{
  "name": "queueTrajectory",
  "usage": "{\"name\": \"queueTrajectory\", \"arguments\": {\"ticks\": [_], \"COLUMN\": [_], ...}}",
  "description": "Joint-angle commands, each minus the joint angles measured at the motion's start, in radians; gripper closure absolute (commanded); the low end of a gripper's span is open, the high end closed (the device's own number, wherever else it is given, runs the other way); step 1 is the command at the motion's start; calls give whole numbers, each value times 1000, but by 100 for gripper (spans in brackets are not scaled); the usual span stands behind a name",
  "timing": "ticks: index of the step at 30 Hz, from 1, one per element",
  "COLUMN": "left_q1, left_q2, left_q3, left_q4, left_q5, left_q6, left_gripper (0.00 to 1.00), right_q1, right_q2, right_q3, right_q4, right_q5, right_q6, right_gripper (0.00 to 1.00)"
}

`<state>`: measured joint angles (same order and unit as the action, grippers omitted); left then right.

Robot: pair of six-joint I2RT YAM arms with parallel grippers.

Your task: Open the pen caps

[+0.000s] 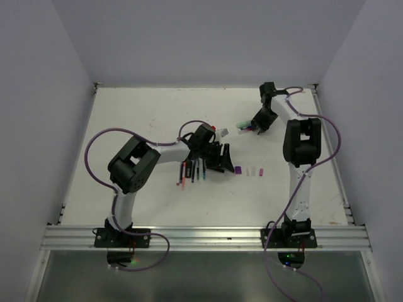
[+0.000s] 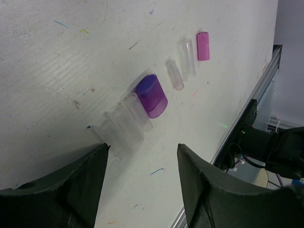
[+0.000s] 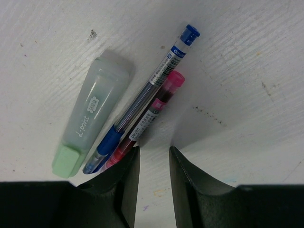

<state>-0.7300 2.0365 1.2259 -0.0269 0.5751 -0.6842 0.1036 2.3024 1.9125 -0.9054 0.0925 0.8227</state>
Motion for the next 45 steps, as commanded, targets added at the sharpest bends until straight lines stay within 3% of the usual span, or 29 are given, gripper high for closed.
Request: {"name": "queueTrajectory", "arguments": {"ticks": [1,34,45], "left_q1": [-6,-5,-5], "left_q2": [-1,-90,-136], "left_q3": [12,-82,-69], "left_q4": [-44,-74,-117], "left_q5": [-27,-101,-138], "left_q6": [49,106,133], "left_gripper": [37,36,36], "right_q1": [-5,-5,-5], "right_q2": [-64,-29,-38], "right_q3": [13,85,13], "right_q4": [5,-1,8], "right_q5": [18,9,27], "right_q6": [16,46,32], "right_gripper": [66,66,66]}}
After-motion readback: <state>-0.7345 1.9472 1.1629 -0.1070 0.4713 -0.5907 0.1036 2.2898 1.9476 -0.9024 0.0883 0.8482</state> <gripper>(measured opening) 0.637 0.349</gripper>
